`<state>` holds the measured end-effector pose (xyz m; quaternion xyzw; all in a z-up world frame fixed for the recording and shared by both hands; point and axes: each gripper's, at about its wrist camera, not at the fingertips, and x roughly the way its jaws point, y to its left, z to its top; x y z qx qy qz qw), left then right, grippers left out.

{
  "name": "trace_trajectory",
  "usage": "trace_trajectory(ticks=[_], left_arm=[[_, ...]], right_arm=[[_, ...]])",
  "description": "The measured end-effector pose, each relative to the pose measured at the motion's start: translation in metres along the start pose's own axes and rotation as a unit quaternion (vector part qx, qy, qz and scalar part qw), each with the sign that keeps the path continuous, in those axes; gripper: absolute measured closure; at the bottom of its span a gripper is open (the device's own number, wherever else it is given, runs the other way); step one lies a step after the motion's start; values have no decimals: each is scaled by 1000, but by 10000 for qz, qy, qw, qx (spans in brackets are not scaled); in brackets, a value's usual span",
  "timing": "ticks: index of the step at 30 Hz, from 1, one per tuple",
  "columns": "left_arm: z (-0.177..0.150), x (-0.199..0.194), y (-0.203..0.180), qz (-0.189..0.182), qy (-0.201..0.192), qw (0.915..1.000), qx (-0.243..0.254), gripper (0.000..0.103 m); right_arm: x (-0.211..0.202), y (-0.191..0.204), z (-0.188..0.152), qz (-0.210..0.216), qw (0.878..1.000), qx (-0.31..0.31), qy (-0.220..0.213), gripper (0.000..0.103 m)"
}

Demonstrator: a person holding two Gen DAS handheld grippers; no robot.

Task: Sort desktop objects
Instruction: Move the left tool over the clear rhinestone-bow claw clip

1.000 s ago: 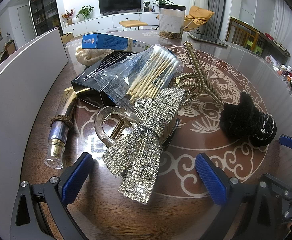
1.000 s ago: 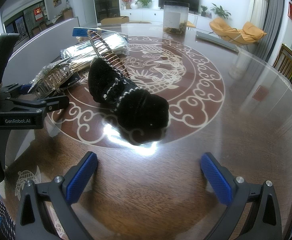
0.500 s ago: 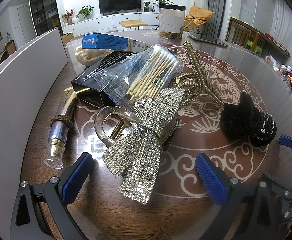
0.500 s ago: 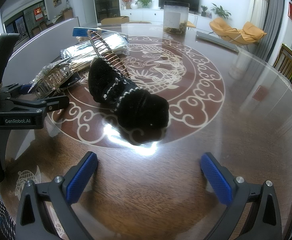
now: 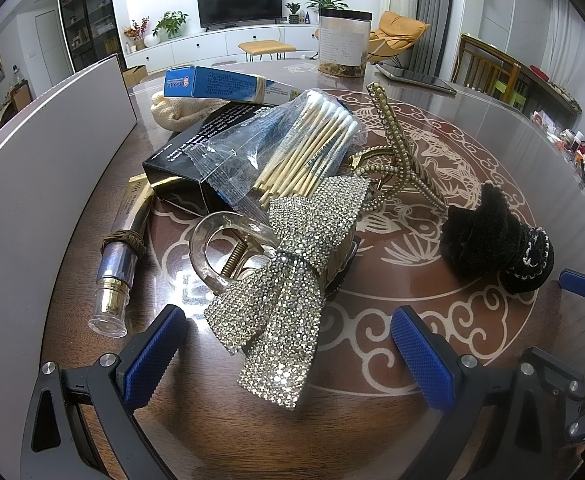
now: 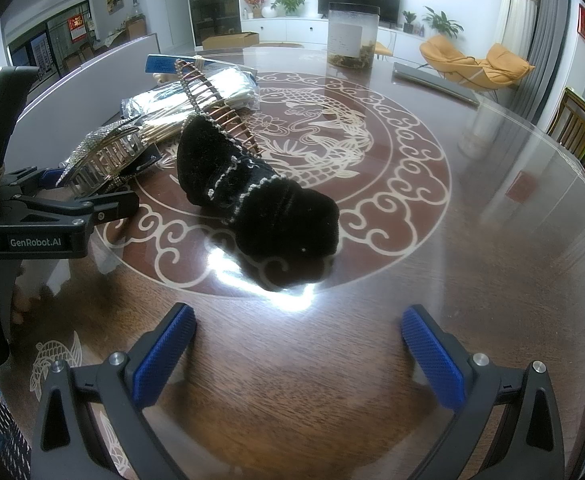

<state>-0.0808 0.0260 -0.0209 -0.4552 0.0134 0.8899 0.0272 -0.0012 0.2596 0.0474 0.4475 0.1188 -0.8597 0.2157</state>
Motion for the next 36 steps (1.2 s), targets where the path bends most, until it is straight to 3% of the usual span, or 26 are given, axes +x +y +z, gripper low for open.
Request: trace_trajectory(ticks=[4,8,12,18,19,22,26,30,36], left_arm=[[0,0,0,-24,45,10000,47,0],[3,-3,5,-251,640,9969,373,0],[13,-5,11,-756,831,9935,189,0],[23,7,-8,-460,952,9935,428,0],[23,6,-11,-403,924,9937,495,7],[23,-5,-12,-277,650,9964,460,49],[13,-19,4,-212,529,9984,28,53],[-19,-46,28,-161,409,9981,-424,53],[-46,-56,39,-252,291,9979,-524,49]], right_arm=[[0,0,0,1,10000,2,-1,0],[-1,0,0,78,10000,4,-27,0],[-1,-1,1,173,9998,5,-49,0],[-2,-1,1,175,9998,15,-54,0],[-2,-1,1,178,9998,12,-54,0],[-2,-1,1,175,9998,10,-53,0],[-2,-1,1,177,9998,15,-55,0],[-2,-2,1,151,9999,27,-73,0],[0,0,1,117,9999,-10,-38,0]])
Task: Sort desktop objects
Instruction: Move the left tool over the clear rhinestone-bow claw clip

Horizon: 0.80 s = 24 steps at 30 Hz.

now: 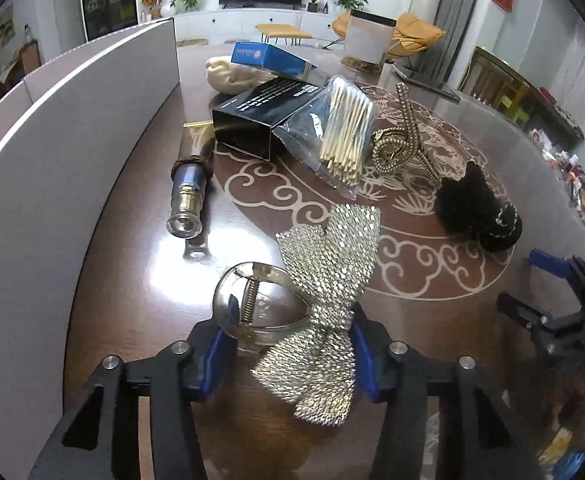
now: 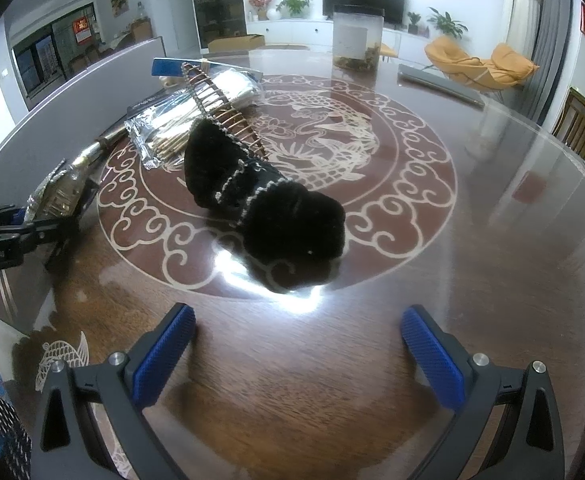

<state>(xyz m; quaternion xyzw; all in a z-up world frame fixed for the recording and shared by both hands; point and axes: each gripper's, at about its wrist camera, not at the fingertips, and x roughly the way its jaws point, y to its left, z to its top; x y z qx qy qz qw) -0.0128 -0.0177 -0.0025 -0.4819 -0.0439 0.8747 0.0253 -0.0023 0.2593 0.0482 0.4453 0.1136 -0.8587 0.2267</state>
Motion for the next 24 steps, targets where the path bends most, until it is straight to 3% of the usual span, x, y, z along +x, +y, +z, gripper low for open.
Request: trace_trajectory(ticks=[4,7,24], left_arm=[[4,11,-7,37,12,9998,194,11],[4,22,-24,278,-95,9978,590,1],[4,23,-22,174,-152,9980,593,0]], right_arm=[[1,1,0,-50,10000,-24,20,0],[1,2,-1,-82,9999,-47,35,0],[1,2,-1,-81,9999,-51,35,0]])
